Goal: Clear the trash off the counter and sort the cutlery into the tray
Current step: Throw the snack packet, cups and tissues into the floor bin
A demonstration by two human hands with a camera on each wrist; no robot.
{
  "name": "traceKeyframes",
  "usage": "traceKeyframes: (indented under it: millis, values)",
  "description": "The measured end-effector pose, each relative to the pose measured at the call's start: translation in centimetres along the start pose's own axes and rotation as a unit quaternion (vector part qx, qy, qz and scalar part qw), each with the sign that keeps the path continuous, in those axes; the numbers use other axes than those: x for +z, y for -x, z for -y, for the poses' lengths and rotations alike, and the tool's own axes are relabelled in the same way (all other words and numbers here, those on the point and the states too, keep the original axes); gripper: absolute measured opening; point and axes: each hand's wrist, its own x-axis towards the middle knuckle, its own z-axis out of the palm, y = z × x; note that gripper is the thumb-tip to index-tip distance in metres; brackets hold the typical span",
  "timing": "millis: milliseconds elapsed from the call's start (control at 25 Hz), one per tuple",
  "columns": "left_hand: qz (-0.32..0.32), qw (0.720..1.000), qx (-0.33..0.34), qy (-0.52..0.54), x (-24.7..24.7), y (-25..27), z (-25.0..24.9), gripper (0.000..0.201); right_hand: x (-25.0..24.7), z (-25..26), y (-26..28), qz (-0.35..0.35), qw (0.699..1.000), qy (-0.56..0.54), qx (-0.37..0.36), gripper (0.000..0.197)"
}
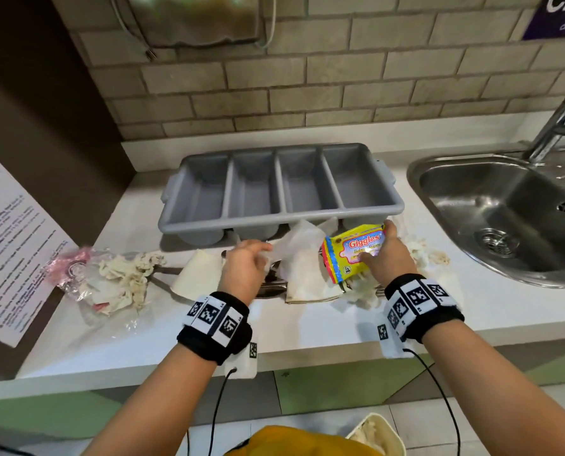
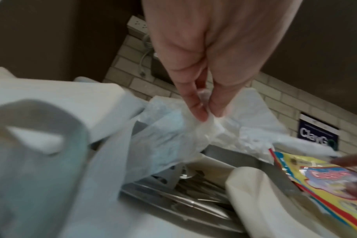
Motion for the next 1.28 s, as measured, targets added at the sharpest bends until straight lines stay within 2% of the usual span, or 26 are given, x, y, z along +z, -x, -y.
traceKeyframes:
  millis: [80, 200, 280, 360, 560, 640, 720, 920, 1080, 1160, 1280]
  values:
    - [-0.002, 0.998, -0.058, -0.038, -0.4, -0.5, 0.4, 0.043, 0.0, 0.0, 0.1, -0.015, 1.0, 0.0, 0.002, 0.086]
    - [0.061, 0.979, -0.171, -0.093, -0.5, -0.8, 0.2, 0.072, -0.1, 0.1, 0.5, -0.019, 1.0, -0.009, 0.001, 0.082]
    - [0.099, 0.965, -0.213, -0.121, -0.1, -1.3, 0.4, 0.088, -0.3, 0.2, 0.9, -0.016, 1.0, -0.013, -0.008, 0.081]
    - [0.124, 0.956, -0.208, -0.163, 0.3, -1.7, 0.6, 0.089, -0.3, 0.4, 1.3, -0.015, 0.999, -0.022, -0.02, 0.08]
    - [0.106, 0.963, -0.173, -0.176, 0.6, -1.9, 0.1, 0.039, -0.6, 0.6, 2.2, -0.026, 0.997, -0.065, -0.044, 0.079]
    - [0.1, 0.967, -0.155, -0.173, 0.3, -1.8, -0.1, 0.028, -0.9, 0.7, 2.5, -0.033, 0.994, -0.088, -0.047, 0.077]
    - [0.1, 0.972, -0.146, -0.154, 0.1, -1.8, 0.0, 0.026, -1.3, 0.8, 2.8, -0.038, 0.992, -0.106, -0.048, 0.076]
    - [0.05, 0.991, -0.096, -0.077, -0.6, -1.7, 1.0, 0.029, -1.8, 1.1, 3.3, -0.043, 0.991, -0.119, -0.053, 0.077]
    - [0.041, 0.991, -0.068, -0.107, 0.5, -0.6, -0.4, 0.032, -1.9, 1.2, 3.7, -0.049, 0.988, -0.137, -0.054, 0.075]
    - [0.063, 0.988, -0.081, -0.113, 1.7, 0.3, -1.0, 0.048, -2.0, 1.2, 3.8, -0.055, 0.987, -0.141, -0.059, 0.073]
    - [0.122, 0.979, -0.077, -0.144, 3.4, 1.7, -1.2, 0.086, -2.2, 1.1, 4.0, -0.059, 0.987, -0.141, -0.057, 0.073]
